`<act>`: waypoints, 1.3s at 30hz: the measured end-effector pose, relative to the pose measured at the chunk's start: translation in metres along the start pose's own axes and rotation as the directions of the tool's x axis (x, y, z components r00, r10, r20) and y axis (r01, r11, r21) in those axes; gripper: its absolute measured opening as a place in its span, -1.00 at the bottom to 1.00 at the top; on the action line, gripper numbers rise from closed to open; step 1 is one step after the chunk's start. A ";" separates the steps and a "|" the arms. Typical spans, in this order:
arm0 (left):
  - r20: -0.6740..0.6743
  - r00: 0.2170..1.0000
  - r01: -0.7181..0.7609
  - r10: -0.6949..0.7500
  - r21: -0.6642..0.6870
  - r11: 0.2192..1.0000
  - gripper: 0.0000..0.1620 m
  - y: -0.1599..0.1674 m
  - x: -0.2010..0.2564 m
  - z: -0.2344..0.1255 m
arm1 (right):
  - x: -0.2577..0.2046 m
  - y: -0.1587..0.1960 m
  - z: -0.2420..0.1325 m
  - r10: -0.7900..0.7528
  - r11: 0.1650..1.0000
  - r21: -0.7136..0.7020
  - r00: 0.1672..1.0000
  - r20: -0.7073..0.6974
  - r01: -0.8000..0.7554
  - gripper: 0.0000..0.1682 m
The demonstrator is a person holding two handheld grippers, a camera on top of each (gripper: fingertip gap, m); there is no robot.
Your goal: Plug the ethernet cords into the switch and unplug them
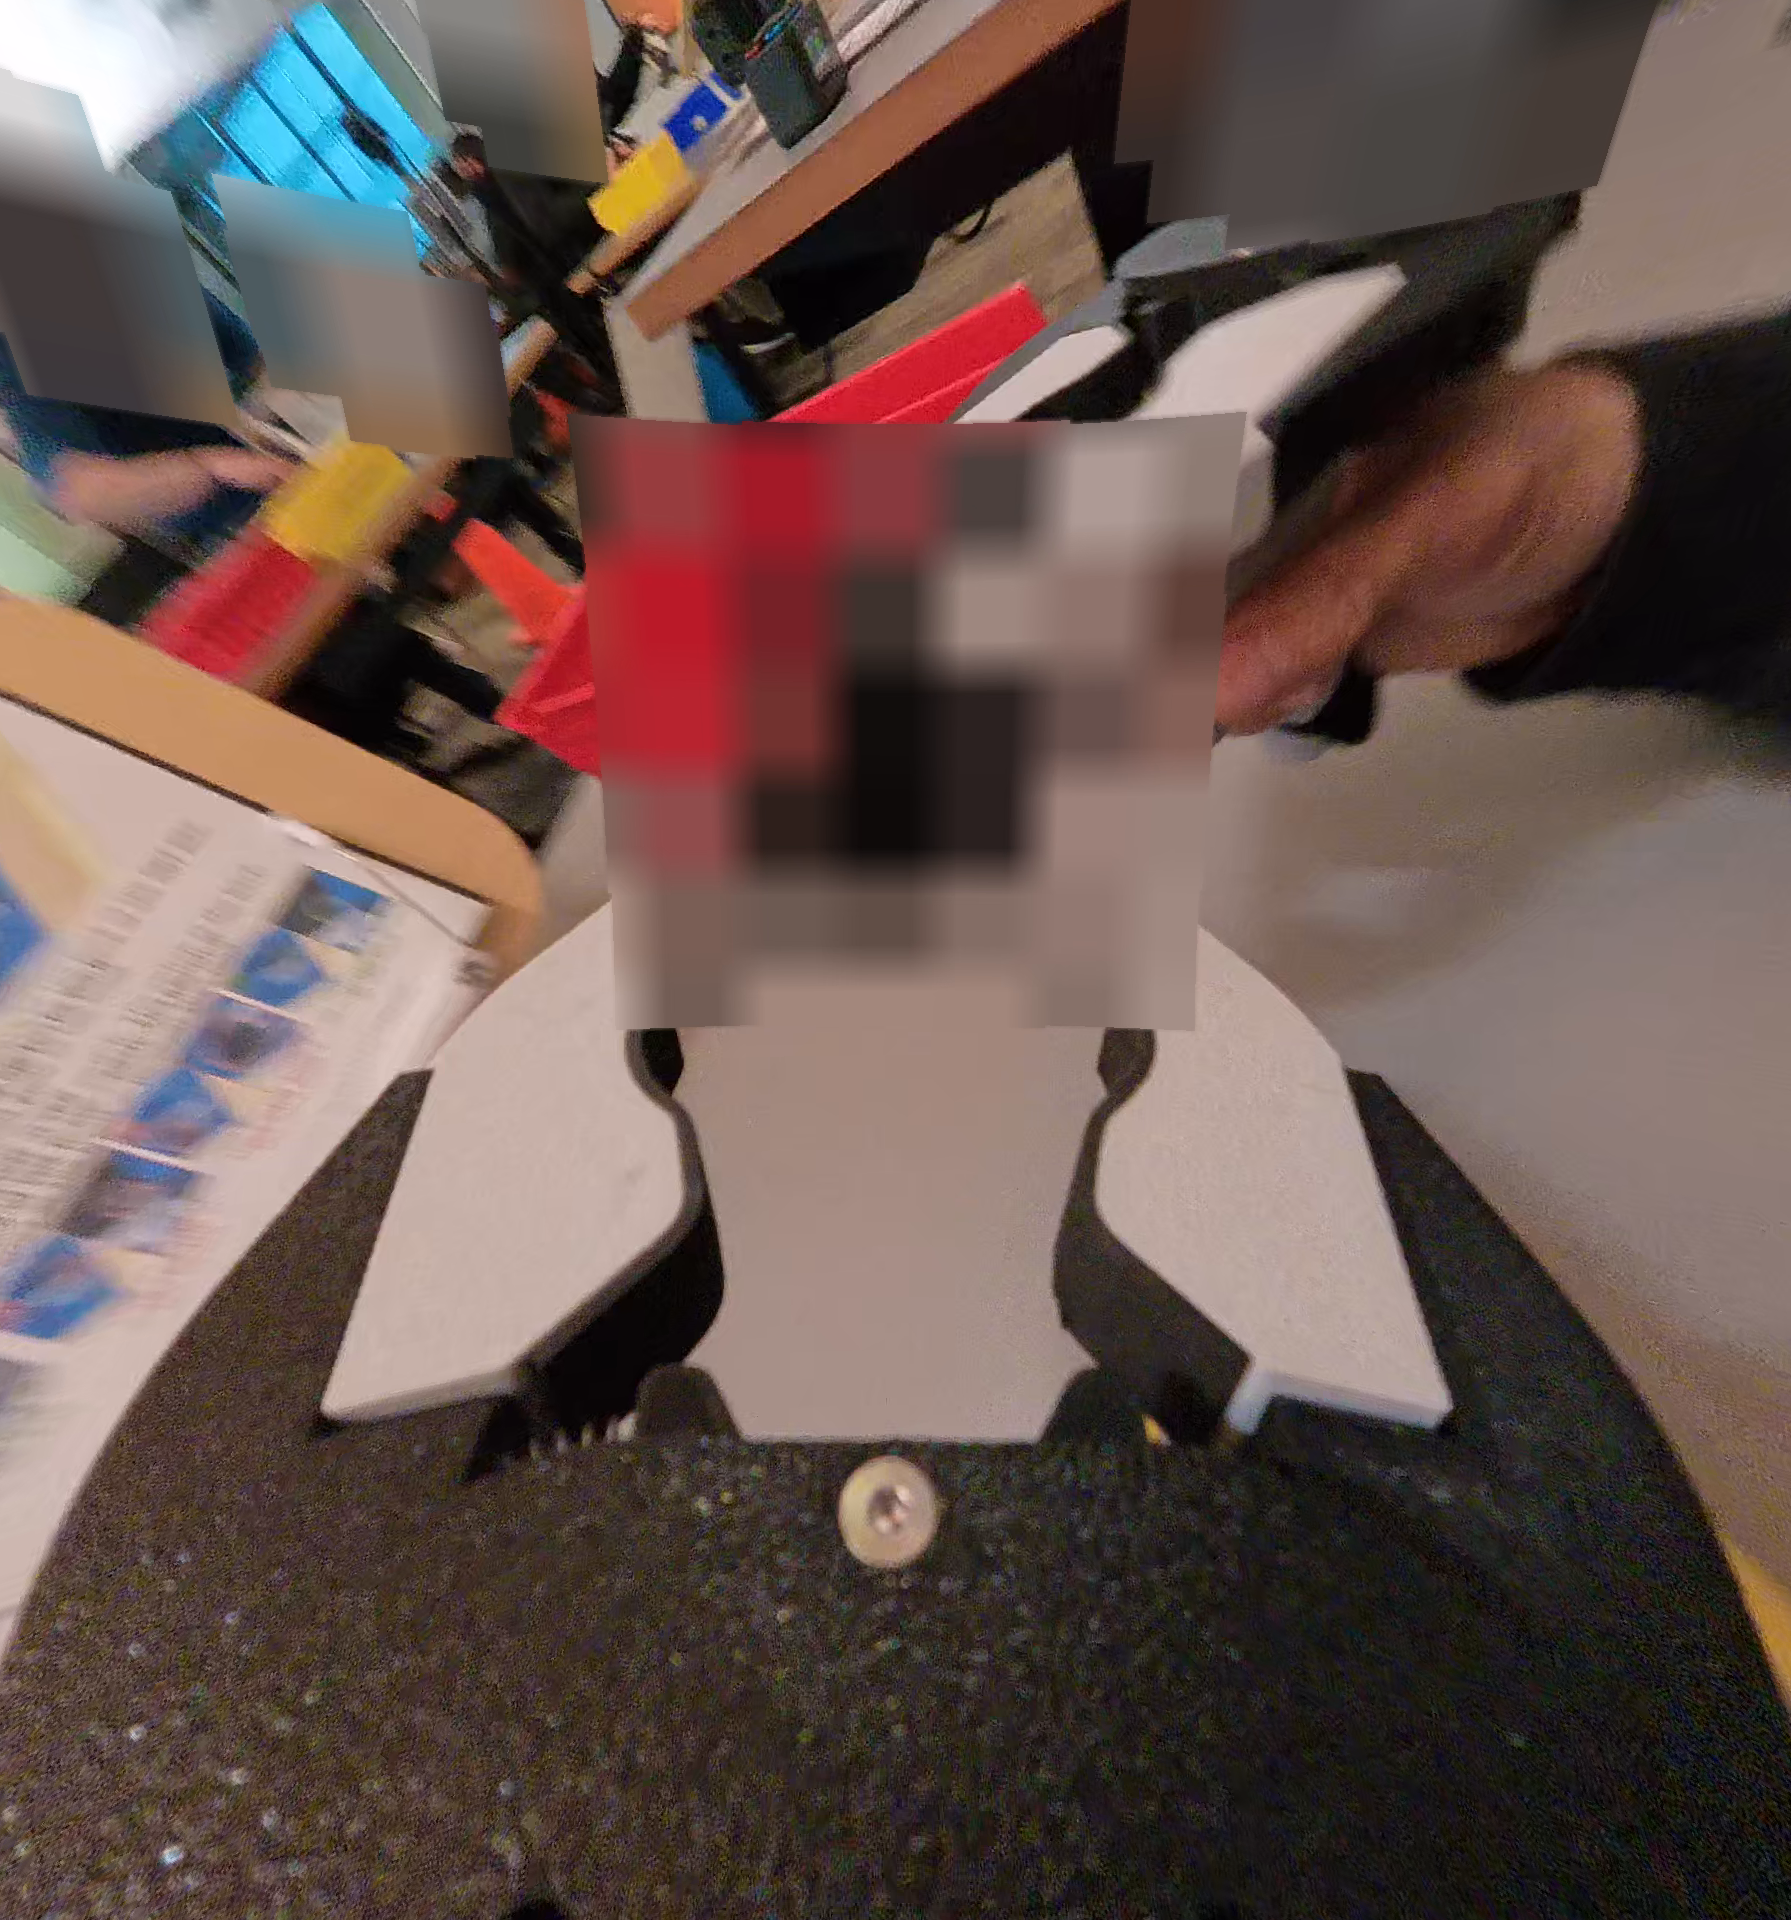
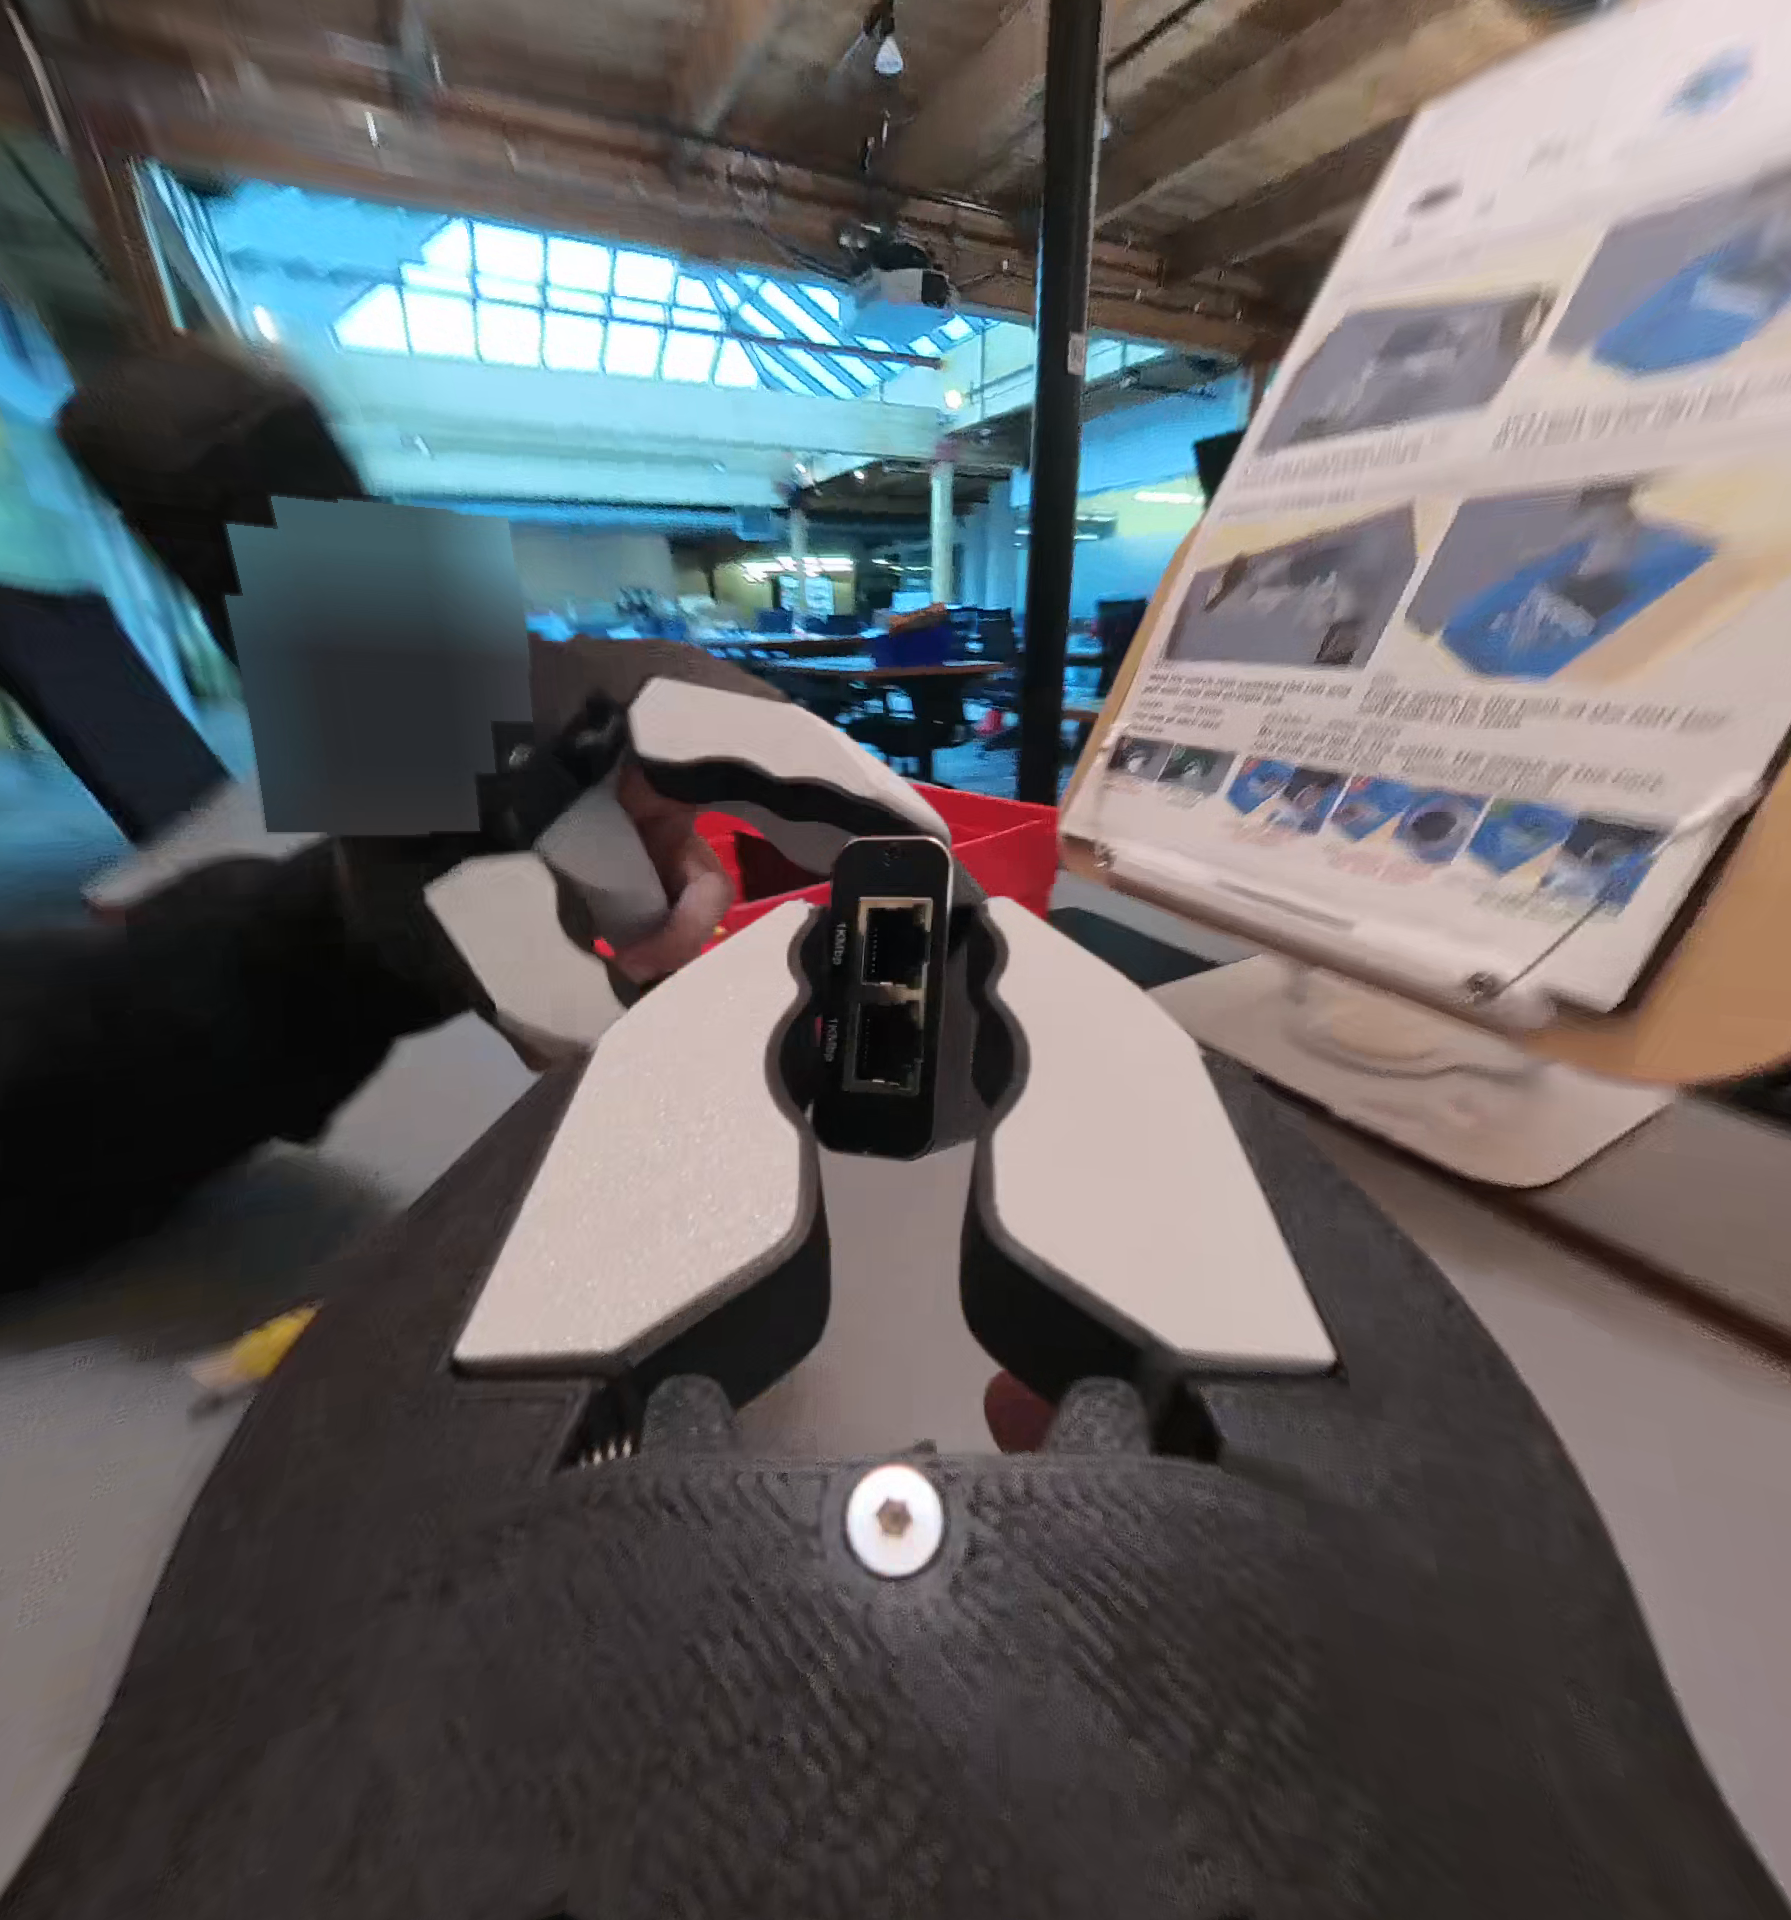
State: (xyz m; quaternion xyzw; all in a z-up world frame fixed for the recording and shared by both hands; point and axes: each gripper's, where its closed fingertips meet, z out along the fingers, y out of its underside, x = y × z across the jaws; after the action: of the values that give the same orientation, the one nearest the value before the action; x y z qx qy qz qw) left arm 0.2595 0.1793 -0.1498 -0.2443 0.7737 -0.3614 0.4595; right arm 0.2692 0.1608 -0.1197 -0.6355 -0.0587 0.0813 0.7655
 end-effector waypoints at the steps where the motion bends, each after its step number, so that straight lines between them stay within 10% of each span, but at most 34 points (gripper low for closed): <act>1: -0.057 0.992 0.111 -0.110 0.013 0.994 -0.02 0.000 0.002 -0.001 | -0.004 -0.002 0.000 -0.075 0.997 -0.012 0.997 -0.006 0.075 -0.69; 6: -0.361 0.842 0.440 -0.402 0.026 0.898 -0.11 -0.001 0.022 -0.010 | -0.036 -0.010 0.007 -0.305 0.952 0.008 0.949 0.076 0.305 -0.69; 17: -0.330 0.941 0.161 -0.075 0.240 0.957 -0.64 -0.013 0.023 -0.025 | -0.070 -0.026 0.005 -0.121 0.988 0.134 0.942 0.314 0.082 -0.70; 27: -0.385 0.850 0.491 -0.359 0.336 0.804 -0.67 -0.041 0.003 -0.023 | -0.035 -0.034 0.004 -0.031 0.974 0.227 0.990 0.135 0.000 -0.45; 31: -0.447 0.829 0.501 -0.336 0.327 0.802 -0.67 -0.047 0.020 -0.019 | -0.043 -0.038 -0.003 -0.038 0.963 0.270 0.979 0.201 -0.018 -0.69; 39: -0.396 0.869 0.390 -0.297 0.180 0.903 -0.28 -0.036 0.017 -0.037 | -0.044 0.010 -0.001 0.026 0.985 -0.170 0.951 0.308 0.028 -0.70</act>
State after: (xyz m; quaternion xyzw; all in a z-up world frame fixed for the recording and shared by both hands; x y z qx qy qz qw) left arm 0.2207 0.1579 -0.1189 -0.2479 0.7353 -0.5721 0.2657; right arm 0.2258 0.1527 -0.1288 -0.6787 -0.1846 0.1741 0.6892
